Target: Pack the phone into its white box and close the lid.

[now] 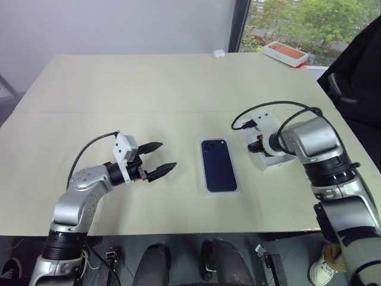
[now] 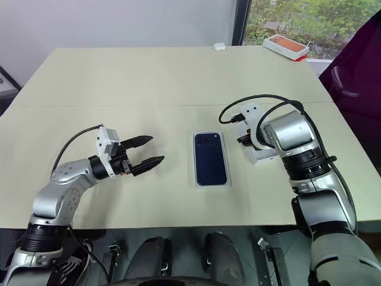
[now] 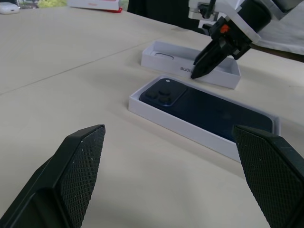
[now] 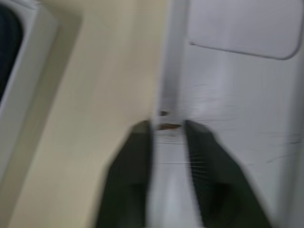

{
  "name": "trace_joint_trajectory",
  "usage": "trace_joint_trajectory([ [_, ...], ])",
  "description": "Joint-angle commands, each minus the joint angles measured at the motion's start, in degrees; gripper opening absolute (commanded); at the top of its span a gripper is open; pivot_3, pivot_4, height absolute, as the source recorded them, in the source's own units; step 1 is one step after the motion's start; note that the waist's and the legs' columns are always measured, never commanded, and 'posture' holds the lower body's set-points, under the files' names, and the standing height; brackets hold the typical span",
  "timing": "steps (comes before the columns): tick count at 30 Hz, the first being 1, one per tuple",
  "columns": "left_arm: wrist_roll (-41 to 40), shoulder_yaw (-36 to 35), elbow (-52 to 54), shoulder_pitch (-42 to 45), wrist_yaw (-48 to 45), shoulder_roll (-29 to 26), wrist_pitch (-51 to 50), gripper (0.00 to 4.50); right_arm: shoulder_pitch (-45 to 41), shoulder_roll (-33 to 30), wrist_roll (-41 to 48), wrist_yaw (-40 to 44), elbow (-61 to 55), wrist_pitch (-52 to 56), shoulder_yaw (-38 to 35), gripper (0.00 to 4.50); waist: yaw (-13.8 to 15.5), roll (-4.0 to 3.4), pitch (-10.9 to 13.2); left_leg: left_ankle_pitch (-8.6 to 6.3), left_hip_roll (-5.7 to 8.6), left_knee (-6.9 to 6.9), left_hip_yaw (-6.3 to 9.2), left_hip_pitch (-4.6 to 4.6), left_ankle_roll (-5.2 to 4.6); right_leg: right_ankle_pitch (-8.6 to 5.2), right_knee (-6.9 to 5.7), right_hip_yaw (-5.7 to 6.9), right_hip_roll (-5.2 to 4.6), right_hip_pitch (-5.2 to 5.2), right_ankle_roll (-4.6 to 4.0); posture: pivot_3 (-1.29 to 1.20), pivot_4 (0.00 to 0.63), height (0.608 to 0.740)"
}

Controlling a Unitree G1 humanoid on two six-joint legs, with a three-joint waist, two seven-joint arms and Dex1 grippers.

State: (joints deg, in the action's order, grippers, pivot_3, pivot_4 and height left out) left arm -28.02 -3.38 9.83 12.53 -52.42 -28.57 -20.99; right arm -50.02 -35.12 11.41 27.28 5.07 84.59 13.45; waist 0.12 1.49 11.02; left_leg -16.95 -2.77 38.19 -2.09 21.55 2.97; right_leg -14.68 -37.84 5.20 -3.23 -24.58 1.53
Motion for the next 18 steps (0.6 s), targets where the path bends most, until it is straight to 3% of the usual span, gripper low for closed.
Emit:
trace_joint_trajectory([
  [1,-0.9,-0.3,1.9,0.6,0.5,-0.1,-0.2,4.50,0.8,0.0,-0.5,-1.3,0.2,-0.4,-1.6,0.04,0.0,0.00,0.0,0.00,0.00,0.01,0.00,0.01,0.00,0.00,0.00,0.00,-0.01,0.00,0.00,0.00,0.150,0.740],
  [10,-1.0,-0.7,1.0,1.2,0.6,-0.5,-0.8,4.50,-1.2,3.2,1.5,-2.2,-0.8,1.1,-7.3,0.04,0.0,-0.01,0.0,0.00,0.00,0.01,0.00,0.01,0.00,0.00,0.00,-0.01,0.01,0.00,0.00,0.00,0.150,0.740],
  [18,-2.2,-2.2,-1.6,2.8,0.0,-1.5,-1.8,4.50,-1.6,6.2,8.6,3.8,-6.1,-6.9,-13.4,0.04,-1.0,-0.01,0.0,-0.01,0.00,-0.03,0.04,0.04,-0.03,0.00,0.01,-0.01,0.02,-0.04,0.00,0.00,0.150,0.740],
])
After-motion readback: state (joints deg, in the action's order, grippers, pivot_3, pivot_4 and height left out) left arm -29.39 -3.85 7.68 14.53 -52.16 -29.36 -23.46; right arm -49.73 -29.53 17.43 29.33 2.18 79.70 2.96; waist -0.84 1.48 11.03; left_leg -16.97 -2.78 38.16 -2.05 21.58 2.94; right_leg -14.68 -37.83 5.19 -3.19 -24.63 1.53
